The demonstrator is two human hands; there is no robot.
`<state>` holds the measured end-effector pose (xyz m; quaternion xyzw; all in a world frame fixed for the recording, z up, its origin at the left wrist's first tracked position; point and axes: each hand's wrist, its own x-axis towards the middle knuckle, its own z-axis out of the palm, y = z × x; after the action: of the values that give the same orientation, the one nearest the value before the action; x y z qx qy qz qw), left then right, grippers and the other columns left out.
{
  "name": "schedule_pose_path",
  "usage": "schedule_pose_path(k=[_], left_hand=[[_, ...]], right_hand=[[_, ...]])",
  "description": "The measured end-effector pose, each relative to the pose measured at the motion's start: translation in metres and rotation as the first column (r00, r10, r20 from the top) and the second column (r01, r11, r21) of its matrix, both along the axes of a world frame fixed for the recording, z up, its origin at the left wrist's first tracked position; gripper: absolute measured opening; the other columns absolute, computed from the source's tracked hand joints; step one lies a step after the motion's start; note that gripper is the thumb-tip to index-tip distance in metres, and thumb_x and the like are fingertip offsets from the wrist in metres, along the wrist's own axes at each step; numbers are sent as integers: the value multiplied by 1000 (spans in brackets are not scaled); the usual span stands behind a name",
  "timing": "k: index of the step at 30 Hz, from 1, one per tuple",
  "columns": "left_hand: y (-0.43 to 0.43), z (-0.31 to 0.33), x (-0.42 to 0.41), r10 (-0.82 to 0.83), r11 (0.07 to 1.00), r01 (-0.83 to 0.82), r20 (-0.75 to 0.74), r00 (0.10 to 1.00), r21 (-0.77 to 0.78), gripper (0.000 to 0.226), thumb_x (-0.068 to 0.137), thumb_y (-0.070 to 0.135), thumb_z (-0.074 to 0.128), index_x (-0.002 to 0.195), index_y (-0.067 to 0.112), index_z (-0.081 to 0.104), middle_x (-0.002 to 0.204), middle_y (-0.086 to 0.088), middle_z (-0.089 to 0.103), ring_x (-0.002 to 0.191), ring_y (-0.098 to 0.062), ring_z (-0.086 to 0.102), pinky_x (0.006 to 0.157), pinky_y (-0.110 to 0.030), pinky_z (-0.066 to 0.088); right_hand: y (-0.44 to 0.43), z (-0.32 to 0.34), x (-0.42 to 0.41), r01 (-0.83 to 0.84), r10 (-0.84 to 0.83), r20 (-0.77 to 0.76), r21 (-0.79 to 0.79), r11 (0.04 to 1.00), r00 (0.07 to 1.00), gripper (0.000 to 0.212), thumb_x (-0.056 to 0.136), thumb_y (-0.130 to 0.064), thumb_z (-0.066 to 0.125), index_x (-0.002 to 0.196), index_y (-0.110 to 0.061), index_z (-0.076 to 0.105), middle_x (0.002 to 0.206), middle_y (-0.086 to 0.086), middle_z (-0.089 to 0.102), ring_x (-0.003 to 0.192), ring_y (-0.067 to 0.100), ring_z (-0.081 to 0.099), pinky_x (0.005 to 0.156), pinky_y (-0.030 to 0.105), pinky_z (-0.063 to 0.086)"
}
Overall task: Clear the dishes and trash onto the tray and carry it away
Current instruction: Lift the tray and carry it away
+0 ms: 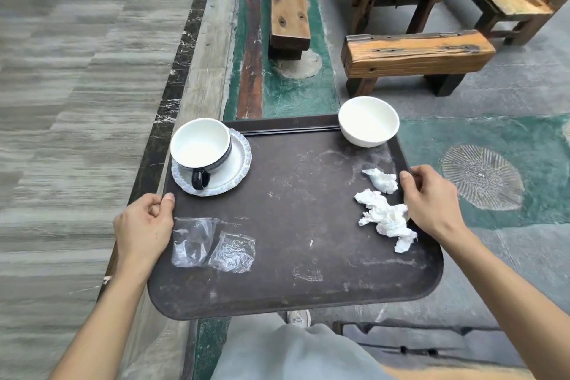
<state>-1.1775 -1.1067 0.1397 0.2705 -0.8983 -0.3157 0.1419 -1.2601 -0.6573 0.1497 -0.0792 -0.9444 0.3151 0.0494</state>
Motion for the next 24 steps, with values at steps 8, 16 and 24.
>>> schedule_pose_path(k=[8, 16, 24], left_hand=[[-6, 5, -102, -14, 1000, 14, 8, 1000, -8, 35, 96, 33, 59, 72, 8, 63, 61, -18, 60, 63, -34, 58, 70, -41, 45], [-36, 4, -237, -67, 998, 67, 4, 998, -4, 35, 95, 36, 60, 71, 10, 63, 59, -14, 60, 62, -33, 58, 69, -42, 46], [-68, 14, -377, -119, 993, 119, -2, 993, 17, 36, 94, 37, 61, 69, 10, 61, 57, -13, 58, 58, -32, 56, 63, -39, 43]], right_hand=[[-9, -3, -97, 16, -16, 18, -7, 1000, 1000, 23, 101, -30, 50, 101, -10, 62, 79, 3, 66, 78, 24, 55, 71, 30, 31], [-34, 0, -203, 82, -81, 24, -27, 996, 996, 21, 100, -28, 51, 100, -10, 63, 72, -3, 62, 75, 25, 56, 70, 30, 33], [-62, 8, -309, 157, -157, 21, -4, 988, 987, 23, 100, -31, 50, 99, -11, 62, 73, -3, 63, 74, 24, 57, 70, 31, 34]])
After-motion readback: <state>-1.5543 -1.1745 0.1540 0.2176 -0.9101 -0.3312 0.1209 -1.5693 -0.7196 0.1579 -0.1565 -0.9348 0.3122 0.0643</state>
